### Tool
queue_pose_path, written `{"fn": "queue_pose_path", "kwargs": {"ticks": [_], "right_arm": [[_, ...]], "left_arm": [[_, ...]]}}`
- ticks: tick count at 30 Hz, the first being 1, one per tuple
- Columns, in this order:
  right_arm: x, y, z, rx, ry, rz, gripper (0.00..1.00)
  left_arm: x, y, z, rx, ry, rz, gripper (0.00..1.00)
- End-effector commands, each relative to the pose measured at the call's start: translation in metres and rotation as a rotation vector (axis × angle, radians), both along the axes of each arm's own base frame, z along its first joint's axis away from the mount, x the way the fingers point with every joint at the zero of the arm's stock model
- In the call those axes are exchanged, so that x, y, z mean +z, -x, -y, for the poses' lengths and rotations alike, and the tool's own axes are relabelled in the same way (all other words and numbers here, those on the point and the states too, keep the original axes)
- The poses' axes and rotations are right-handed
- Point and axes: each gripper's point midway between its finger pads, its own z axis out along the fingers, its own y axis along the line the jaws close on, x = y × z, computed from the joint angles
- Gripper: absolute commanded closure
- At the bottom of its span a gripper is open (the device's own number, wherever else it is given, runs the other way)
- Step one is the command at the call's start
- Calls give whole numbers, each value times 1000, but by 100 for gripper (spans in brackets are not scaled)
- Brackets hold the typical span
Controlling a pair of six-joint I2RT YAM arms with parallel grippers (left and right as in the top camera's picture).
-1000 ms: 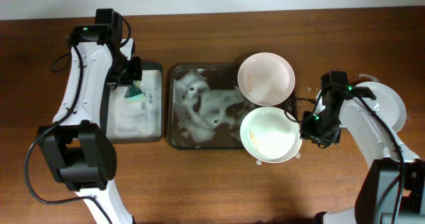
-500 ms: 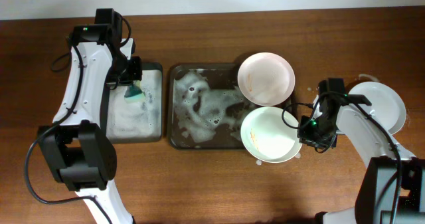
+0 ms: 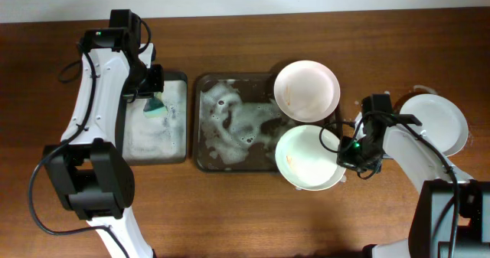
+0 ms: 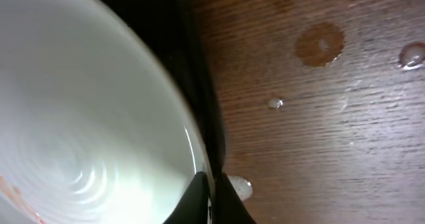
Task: Clean dirty plates on tray and stack at the side
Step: 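Grasp the cream plate rim with the right gripper and pull it left, then bring the sponge in the left gripper over the cream plate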
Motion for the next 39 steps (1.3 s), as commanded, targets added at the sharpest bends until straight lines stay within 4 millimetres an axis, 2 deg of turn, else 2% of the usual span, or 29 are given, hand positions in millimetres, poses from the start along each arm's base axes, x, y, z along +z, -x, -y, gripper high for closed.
{"fn": "queue_pose_path", "kwargs": {"ticks": [1,5,8,10,12,15,18,22,25,28,33,34,37,39], "right_arm": [[-2,4,-6,6,-18,-16,96],[8,5,-19,15,-81,-7,96],[27,-5,-35,49,-81,60,96],[49,-19,-55,71,-91,150,96],[69,-40,-84,67,-115,261,96],[76,-67,-118,4,-74,398,96],[69,-77,-141,-23,-11,459,96],[37,-75,-150,-66,52,413,96],[10,-72,-165,-85,-10,333,96],[6,-70,-179,-57,-76,304,96],[8,-65,-187,69,-106,304,60],[12,-66,-188,100,-103,320,55],[30,-81,-187,276,-68,415,49],[36,-96,-175,328,-32,468,50]], "left_arm": [[9,0,0,10,-1,24,99],[9,0,0,10,-1,24,99],[9,0,0,10,-1,24,99],[9,0,0,10,-1,25,99],[9,-1,0,10,-1,28,99],[9,0,0,10,-1,27,99],[9,0,0,10,-1,27,99],[9,0,0,10,-1,27,99],[9,-1,3,7,15,31,99],[9,-1,2,8,14,31,99],[9,-2,2,7,14,36,99],[9,-3,2,8,14,39,99],[9,-3,2,7,14,39,99],[9,-3,2,8,14,39,99]]}}
